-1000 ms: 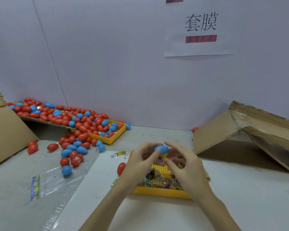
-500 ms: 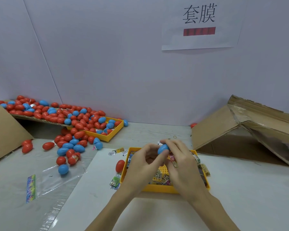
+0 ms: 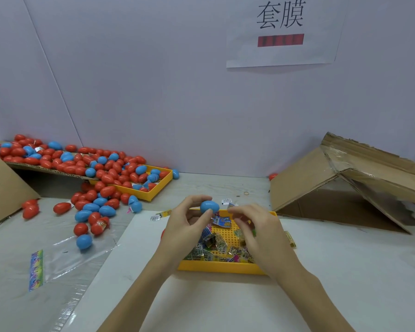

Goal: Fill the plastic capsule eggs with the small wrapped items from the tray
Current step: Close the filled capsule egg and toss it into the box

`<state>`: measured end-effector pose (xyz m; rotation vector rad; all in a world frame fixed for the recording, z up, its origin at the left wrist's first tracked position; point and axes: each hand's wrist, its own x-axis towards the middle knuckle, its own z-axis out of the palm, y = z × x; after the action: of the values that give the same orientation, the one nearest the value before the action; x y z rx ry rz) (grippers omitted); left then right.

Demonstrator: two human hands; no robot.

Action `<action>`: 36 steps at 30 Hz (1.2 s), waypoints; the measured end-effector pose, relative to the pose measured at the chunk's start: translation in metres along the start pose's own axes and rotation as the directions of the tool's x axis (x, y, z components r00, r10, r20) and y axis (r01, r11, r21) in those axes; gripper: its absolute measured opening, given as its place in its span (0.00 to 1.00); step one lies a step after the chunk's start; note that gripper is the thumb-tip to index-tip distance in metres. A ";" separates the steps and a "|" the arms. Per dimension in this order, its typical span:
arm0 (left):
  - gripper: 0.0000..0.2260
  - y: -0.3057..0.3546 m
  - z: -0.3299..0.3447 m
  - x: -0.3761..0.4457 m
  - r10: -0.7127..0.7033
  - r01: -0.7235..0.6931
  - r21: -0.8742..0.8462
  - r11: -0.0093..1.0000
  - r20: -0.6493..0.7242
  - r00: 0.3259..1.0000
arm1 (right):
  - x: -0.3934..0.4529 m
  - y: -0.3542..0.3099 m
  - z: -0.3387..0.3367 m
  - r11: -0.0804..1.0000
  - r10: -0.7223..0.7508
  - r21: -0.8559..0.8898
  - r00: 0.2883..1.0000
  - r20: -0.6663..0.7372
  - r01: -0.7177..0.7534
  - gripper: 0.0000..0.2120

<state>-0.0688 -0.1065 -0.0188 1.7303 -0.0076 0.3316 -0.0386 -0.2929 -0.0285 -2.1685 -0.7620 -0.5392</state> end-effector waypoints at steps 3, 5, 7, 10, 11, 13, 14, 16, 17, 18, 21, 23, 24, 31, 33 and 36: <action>0.13 0.001 -0.002 -0.001 -0.036 0.036 0.017 0.999 0.005 0.999 | -0.001 0.004 0.005 0.993 0.090 -0.098 0.976 0.196 -0.072 0.08; 0.13 0.002 -0.002 -0.001 -0.029 0.029 0.021 0.999 0.015 0.999 | -0.001 0.004 0.010 0.982 0.153 -0.149 0.949 0.275 -0.115 0.06; 0.13 0.004 -0.002 -0.001 -0.022 0.022 0.011 1.000 0.026 0.999 | -0.001 0.002 0.013 0.972 0.200 -0.179 0.936 0.289 -0.152 0.06; 0.13 0.003 0.000 0.001 -0.029 0.030 -0.018 0.999 0.025 0.999 | 0.004 -0.001 0.017 0.953 0.297 -0.157 0.909 0.291 -0.261 0.10; 0.13 0.003 0.000 0.001 -0.032 0.033 -0.023 0.999 0.018 0.999 | 0.005 -0.002 0.020 0.943 0.327 -0.155 0.898 0.293 -0.293 0.10; 0.13 0.003 -0.001 0.002 -0.037 0.037 -0.024 0.999 0.014 0.999 | 0.007 -0.004 0.024 0.923 0.383 -0.156 0.874 0.298 -0.351 0.12; 0.13 0.002 -0.001 0.002 -0.038 0.038 -0.018 0.999 0.017 0.999 | 0.008 -0.004 0.026 0.915 0.403 -0.160 0.863 0.305 -0.370 0.12; 0.12 0.001 -0.001 0.002 -0.038 0.038 -0.001 0.999 0.033 0.999 | 0.009 -0.001 0.027 0.908 0.420 -0.146 0.848 0.324 -0.394 0.10; 0.12 0.001 0.000 0.002 -0.038 0.038 0.004 0.999 0.041 0.998 | 0.009 0.000 0.027 0.907 0.419 -0.123 0.844 0.333 -0.402 0.08; 0.12 0.001 0.000 0.002 -0.036 0.036 0.006 0.999 0.048 0.998 | 0.009 0.001 0.026 0.908 0.417 -0.103 0.844 0.338 -0.407 0.07; 0.13 0.002 -0.001 0.001 -0.044 0.043 0.013 0.999 0.065 0.997 | 0.007 0.002 0.023 0.921 0.389 -0.108 0.874 0.291 -0.374 0.06; 0.15 0.002 -0.002 0.001 -0.056 0.055 0.022 0.998 0.072 0.996 | 0.006 0.001 0.021 0.937 0.348 -0.107 0.908 0.234 -0.332 0.04; 0.15 0.002 -0.002 0.001 -0.061 0.059 0.025 0.998 0.075 0.995 | 0.006 0.000 0.020 0.945 0.325 -0.097 0.922 0.211 -0.311 0.02; 0.10 -0.004 0.003 -0.001 0.030 -0.035 0.163 0.986 0.038 0.999 | 0.004 -0.001 0.009 0.945 0.293 0.128 0.953 0.073 -0.300 0.04; 0.12 -0.005 0.005 -0.001 0.072 -0.082 0.226 0.971 0.053 0.996 | 0.005 -0.001 0.004 0.891 0.349 0.266 0.930 0.116 -0.368 0.07; 0.09 -0.005 0.006 -0.002 0.058 -0.066 0.190 0.980 0.050 0.997 | 0.005 -0.002 0.000 0.865 0.337 0.316 0.918 0.206 -0.389 0.08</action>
<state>-0.0682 -0.1120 -0.0251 1.9312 -0.0641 0.3485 -0.0360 -0.2902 -0.0243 -1.9565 -0.4583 -0.0407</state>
